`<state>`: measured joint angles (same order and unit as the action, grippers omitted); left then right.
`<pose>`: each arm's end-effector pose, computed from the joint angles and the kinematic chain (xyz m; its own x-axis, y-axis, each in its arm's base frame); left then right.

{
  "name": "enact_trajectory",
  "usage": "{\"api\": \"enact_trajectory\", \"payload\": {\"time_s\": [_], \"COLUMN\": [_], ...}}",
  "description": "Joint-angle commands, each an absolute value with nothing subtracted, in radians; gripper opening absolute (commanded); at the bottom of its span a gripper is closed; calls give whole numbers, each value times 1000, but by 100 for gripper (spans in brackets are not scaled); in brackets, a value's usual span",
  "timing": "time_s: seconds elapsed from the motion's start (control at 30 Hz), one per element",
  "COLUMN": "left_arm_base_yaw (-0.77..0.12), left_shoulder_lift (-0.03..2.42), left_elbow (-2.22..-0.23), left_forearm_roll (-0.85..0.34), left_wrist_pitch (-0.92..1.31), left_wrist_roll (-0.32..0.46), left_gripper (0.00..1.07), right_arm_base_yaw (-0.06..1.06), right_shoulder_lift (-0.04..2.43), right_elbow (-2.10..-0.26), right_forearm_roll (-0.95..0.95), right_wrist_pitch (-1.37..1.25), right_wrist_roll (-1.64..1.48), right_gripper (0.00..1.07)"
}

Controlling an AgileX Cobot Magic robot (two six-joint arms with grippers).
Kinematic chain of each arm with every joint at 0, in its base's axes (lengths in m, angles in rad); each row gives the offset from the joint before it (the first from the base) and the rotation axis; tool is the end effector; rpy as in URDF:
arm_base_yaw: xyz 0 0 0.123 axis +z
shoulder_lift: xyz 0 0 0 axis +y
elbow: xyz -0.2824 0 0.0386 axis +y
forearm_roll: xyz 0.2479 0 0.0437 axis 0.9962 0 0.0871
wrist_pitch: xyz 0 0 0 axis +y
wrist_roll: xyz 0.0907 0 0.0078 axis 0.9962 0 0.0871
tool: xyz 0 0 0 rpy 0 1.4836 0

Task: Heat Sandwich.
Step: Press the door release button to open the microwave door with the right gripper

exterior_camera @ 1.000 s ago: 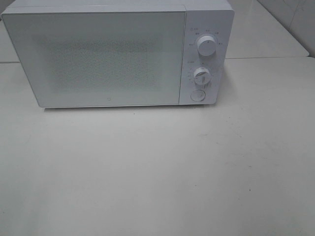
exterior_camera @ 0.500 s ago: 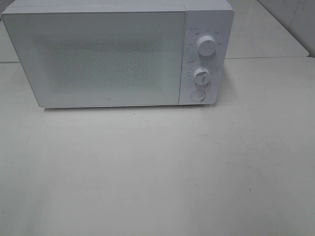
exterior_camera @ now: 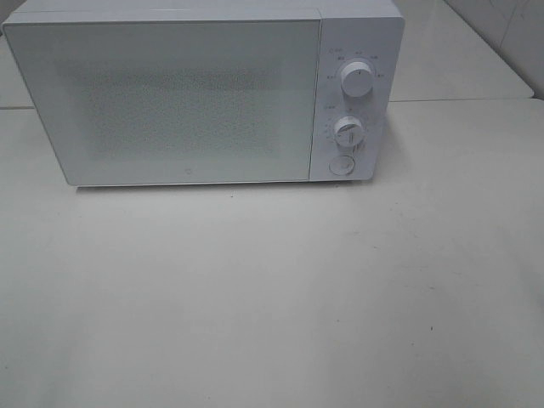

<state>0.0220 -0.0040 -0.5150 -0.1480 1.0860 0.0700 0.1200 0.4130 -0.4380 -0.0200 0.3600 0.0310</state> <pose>-0.0085 -0.0121 0.2800 -0.4574 -0.0094 -0.8892 0.0945 0.9938 -0.0591 0.0912 0.0103 0.2991 -0.2448 -0.0171 -0.9694 -0.1099 0.9939 0.0102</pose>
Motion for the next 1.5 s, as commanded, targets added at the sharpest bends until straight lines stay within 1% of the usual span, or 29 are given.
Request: {"api": "enact_trajectory", "payload": {"time_s": [0.03,0.23,0.27,0.4,0.5,0.53,0.6,0.87,0.9,1.0,1.17,1.27,1.3,1.33,1.43,1.47,1.5], "left_arm_base_yaw": [23,23,23,23,23,23,23,23,23,23,23,23,23,23,23,23,23], "left_shoulder_lift": [-11,-11,-11,-11,-11,-11,-11,-11,-11,-11,-11,-11,-11,-11,-11,-11,-11], "left_elbow": [-515,-515,-515,-515,-515,-515,-515,-515,-515,-515,-515,-515,-515,-515,-515,-515,-515], "left_forearm_roll": [-149,-149,-149,-149,-149,-149,-149,-149,-149,-149,-149,-149,-149,-149,-149,-149,-149], "left_wrist_pitch": [1075,1075,1075,1075,1075,1075,1075,1075,1075,1075,1075,1075,1075,1075,1075,1075,1075], "left_wrist_roll": [65,65,65,65,65,65,65,65,65,65,65,65,65,65,65,65,65], "left_gripper": [98,98,98,98,98,98,98,98,98,98,98,98,98,98,98,98,98], "right_arm_base_yaw": [114,114,114,114,114,114,114,114,114,114,114,144,175,175,230,268,268], "right_shoulder_lift": [503,642,701,780,879,879,946,1092,1137,1194,1258,1319,1348,1348,1399,1436,1436], "right_elbow": [-435,-435,-435,-435,-435,-435,-435,-436,-436,-436,-436,-436,-436,-436,-436,-436,-436], "right_forearm_roll": [-18,-18,-18,-18,-18,-18,-18,-18,-18,-18,0,70,103,103,162,215,215], "right_wrist_pitch": [264,138,74,-20,-148,-148,-251,-446,-513,-596,-680,-739,-767,-767,-822,-854,-854], "right_wrist_roll": [36,39,39,39,39,39,39,39,39,38,24,-33,-81,-81,-140,-163,-163], "right_gripper": [76,76,76,76,76,76,76,76,76,76,76,76,76,76,76,76,76]}}
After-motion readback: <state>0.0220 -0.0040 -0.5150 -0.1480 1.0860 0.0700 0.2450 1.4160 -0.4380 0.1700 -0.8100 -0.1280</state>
